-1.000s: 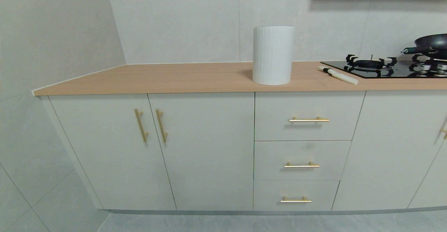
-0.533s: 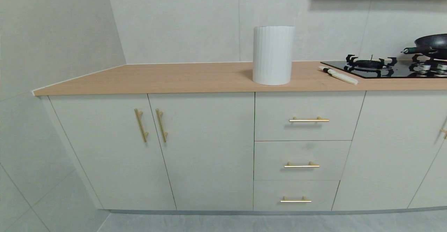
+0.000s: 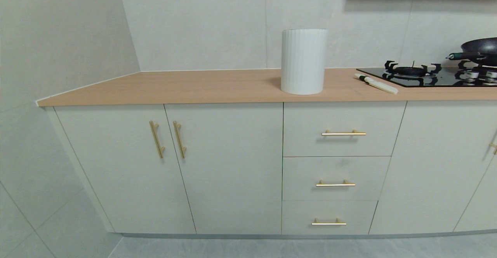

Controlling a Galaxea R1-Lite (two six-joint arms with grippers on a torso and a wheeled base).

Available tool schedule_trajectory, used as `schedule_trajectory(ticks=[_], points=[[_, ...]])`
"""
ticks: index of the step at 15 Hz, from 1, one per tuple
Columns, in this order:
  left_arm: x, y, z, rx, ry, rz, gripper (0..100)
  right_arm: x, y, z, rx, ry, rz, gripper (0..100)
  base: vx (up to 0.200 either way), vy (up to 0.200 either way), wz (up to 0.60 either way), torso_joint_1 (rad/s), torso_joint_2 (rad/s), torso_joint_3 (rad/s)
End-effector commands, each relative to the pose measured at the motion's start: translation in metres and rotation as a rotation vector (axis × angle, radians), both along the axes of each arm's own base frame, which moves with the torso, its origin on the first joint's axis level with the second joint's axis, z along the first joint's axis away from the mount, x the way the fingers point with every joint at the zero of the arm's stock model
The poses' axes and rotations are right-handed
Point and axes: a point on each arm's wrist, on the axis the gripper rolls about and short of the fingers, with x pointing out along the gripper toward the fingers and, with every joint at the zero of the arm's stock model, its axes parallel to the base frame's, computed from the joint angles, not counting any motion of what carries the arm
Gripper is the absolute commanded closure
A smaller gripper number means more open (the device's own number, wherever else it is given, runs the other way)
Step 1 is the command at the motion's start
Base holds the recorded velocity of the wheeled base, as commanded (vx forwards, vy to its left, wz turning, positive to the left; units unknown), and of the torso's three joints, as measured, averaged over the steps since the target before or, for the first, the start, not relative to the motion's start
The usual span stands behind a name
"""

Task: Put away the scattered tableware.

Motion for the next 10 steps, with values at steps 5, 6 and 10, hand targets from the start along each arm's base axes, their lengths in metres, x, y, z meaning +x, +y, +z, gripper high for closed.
schedule_trajectory(ticks=[5, 6, 10], points=[[0.0, 0.0, 0.0, 0.0, 0.0, 0.0, 0, 0.0003, 0.0, -0.0003, -0.001, 0.006, 0.001, 0, 0.04, 0.0, 0.0, 0.0, 0.0, 0.0], [0.0, 0.0, 0.0, 0.0, 0.0, 0.0, 0, 0.0003, 0.0, -0.0003, -0.001, 0.006, 0.001, 0, 0.2, 0.0, 0.0, -0.002, 0.0, 0.002], [0.0, 0.0, 0.0, 0.0, 0.0, 0.0, 0, 0.0002, 0.0001, -0.0003, -0.001, 0.005, 0.002, 0, 0.2, 0.0, 0.0, 0.005, 0.0, 0.002]])
